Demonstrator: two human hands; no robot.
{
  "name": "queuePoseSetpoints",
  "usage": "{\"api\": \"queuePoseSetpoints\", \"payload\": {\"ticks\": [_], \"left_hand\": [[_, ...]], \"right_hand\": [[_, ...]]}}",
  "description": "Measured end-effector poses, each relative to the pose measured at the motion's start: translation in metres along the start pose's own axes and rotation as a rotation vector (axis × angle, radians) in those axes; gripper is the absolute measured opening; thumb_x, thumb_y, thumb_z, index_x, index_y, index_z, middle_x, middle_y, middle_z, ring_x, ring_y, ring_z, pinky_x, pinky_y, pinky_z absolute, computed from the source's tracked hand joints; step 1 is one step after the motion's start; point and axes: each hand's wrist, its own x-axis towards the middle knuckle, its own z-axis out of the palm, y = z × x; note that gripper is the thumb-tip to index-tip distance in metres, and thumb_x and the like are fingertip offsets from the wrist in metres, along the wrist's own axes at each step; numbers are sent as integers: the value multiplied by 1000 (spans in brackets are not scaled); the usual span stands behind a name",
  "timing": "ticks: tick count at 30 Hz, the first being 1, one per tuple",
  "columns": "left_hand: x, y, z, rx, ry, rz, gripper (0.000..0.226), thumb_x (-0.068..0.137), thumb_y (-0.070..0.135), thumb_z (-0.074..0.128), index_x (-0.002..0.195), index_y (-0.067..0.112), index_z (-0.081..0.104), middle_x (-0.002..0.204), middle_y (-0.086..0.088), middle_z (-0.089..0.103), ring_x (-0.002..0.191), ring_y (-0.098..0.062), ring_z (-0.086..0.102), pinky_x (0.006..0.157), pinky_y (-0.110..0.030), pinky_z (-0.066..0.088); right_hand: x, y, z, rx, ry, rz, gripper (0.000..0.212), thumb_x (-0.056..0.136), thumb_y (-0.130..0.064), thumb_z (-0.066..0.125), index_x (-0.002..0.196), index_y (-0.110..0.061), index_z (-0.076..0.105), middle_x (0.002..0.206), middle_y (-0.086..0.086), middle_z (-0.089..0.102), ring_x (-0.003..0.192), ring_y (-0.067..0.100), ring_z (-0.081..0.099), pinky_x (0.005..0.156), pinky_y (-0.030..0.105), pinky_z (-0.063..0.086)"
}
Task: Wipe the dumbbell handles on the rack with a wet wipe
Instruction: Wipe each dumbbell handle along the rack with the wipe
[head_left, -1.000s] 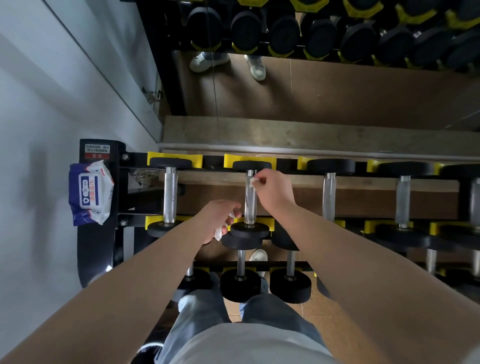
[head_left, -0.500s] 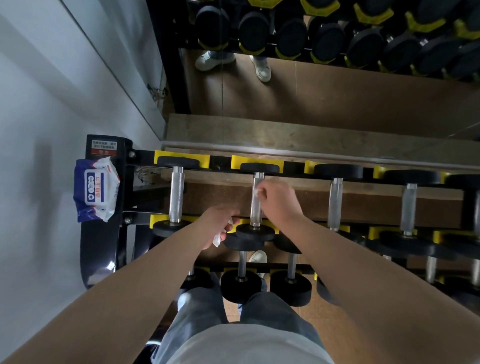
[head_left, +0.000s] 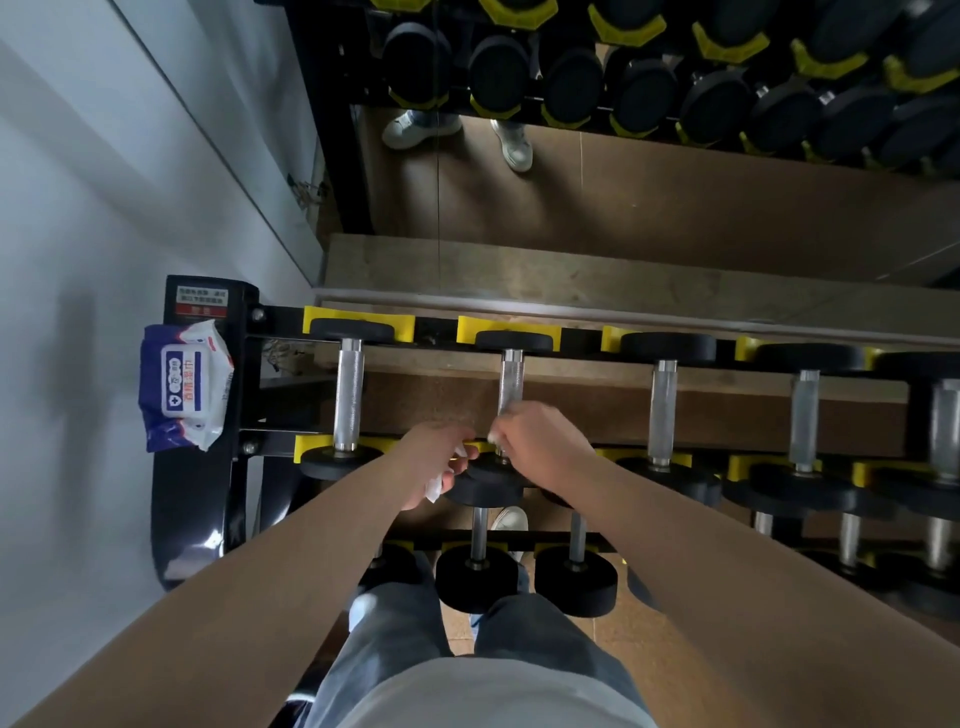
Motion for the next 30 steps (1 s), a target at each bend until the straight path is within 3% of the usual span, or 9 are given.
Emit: {"api": "queuePoseSetpoints", "payload": {"ticks": [3,5,8,11,15,21,23,25,30], "left_hand": [[1,-6,-5,-51,-42,29,13,99,17,64,109,11,65,85,-6,68,49,-7,51,44,-16,33],[1,-11,-11,-71,-56,23,15,96,18,66,108,9,66,86,-6,69,48,-7,52,43,-15,34],[-1,-13,-12,-38,-32,15,16,95,19,67,108,9,70,89,-4,71,51,-7,53,41,-14,34],[-1,-13,-7,21,-12,8,17,96,22,68,106,9,73,95,-4,73,57,-8,53,44,-15,33],[-2,-10,-6,22,-46,6,16,93,23,73,99,8,71,89,-3,70,47,-5,52,37,-15,34],[2,-8,-2,-28,3,289,19,92,19,74,111,16,73,93,-6,72,64,-10,50,49,-21,36],[3,-3,5,-37,12,357,18,90,19,77,107,23,73,91,-6,71,65,-11,52,49,-23,38],[5,1,14,-48,53,398,20,89,20,78,106,27,71,89,-5,70,67,-12,55,50,-24,39],[13,5,27,-39,112,405,9,91,18,76,97,25,74,93,-5,73,63,-13,55,51,-26,38]], "right_hand": [[20,0,-21,-39,247,88,24,95,-6,64,118,-9,71,111,8,66,99,21,64,86,36,58],[27,0,-34,-98,288,145,28,93,-1,63,119,-7,71,109,9,65,103,24,61,83,36,58],[23,-10,-29,-78,206,206,30,93,-4,65,122,-8,70,114,9,65,103,23,63,88,36,58],[9,-27,-16,-30,12,251,28,95,-9,66,122,-9,69,112,11,68,97,21,67,89,34,59],[1,-39,-7,12,-144,302,28,98,-13,63,125,-8,66,114,15,70,96,26,70,86,39,61],[-2,-18,-14,781,81,493,18,97,-26,69,113,-21,76,97,-4,75,84,12,68,81,30,59],[-5,-13,-19,1013,93,554,16,95,-21,72,110,-20,76,89,1,76,74,13,69,77,33,63],[-5,-8,-22,1218,67,587,20,94,-8,71,111,-17,76,95,11,76,74,17,68,74,32,62],[-7,1,-27,1305,46,616,30,101,-6,54,106,-26,75,104,5,77,86,17,70,72,28,58]]}}
